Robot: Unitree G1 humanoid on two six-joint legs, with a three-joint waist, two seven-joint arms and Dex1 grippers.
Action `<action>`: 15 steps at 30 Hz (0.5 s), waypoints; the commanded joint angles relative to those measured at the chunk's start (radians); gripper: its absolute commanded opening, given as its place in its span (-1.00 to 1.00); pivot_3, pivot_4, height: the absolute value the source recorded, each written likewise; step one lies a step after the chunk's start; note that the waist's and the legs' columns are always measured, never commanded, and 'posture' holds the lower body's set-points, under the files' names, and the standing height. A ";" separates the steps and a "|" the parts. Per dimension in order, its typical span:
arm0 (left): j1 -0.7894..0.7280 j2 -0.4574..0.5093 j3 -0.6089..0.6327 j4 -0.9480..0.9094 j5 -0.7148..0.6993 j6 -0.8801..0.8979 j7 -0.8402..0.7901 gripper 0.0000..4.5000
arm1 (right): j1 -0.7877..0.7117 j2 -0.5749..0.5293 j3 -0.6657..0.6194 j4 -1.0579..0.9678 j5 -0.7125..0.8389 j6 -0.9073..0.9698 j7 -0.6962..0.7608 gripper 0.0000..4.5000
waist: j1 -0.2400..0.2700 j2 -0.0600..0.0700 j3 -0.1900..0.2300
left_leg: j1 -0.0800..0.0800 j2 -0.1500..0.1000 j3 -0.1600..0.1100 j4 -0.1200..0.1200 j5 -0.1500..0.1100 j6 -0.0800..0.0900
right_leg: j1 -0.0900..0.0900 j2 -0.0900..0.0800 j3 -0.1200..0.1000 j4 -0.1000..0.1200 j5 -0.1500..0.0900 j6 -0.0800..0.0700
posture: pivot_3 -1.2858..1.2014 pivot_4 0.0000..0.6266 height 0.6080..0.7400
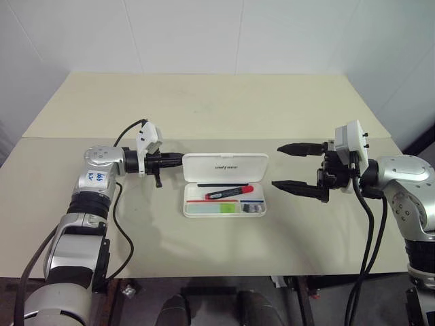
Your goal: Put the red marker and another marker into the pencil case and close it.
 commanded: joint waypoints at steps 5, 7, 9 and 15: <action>0.091 0.010 -0.079 -0.174 0.017 -0.022 -0.118 -0.98 | 0.012 0.014 -0.009 -0.034 0.021 -0.011 -0.017 1.00 | 0.000 0.000 0.000 | 0.000 0.000 0.000 0.000 0.000 0.000 | 0.000 0.000 0.000 0.000 0.000 0.000 | 0.03 -0.52 1.00; 0.119 0.013 -0.111 -0.213 0.037 -0.025 -0.130 -0.98 | 0.014 0.021 -0.007 -0.035 0.022 -0.012 -0.021 1.00 | 0.000 0.000 0.000 | 0.000 0.000 0.000 0.000 0.000 0.000 | 0.000 0.000 0.000 0.000 0.000 0.000 | 0.03 -0.52 1.00; 0.138 0.005 -0.141 -0.248 0.060 -0.001 -0.109 -0.98 | 0.018 0.028 -0.005 -0.040 0.023 -0.010 -0.025 1.00 | 0.000 0.000 0.000 | 0.000 0.000 0.000 0.000 0.000 0.000 | 0.000 0.000 0.000 0.000 0.000 0.000 | 0.03 -0.52 1.00; 0.166 -0.017 -0.190 -0.306 0.098 0.102 -0.040 -0.98 | 0.035 0.046 -0.002 -0.081 0.024 -0.009 -0.049 1.00 | 0.000 0.000 0.000 | 0.001 0.000 0.000 0.001 0.000 0.000 | 0.001 0.000 0.000 0.001 0.000 0.000 | 0.03 -0.52 1.00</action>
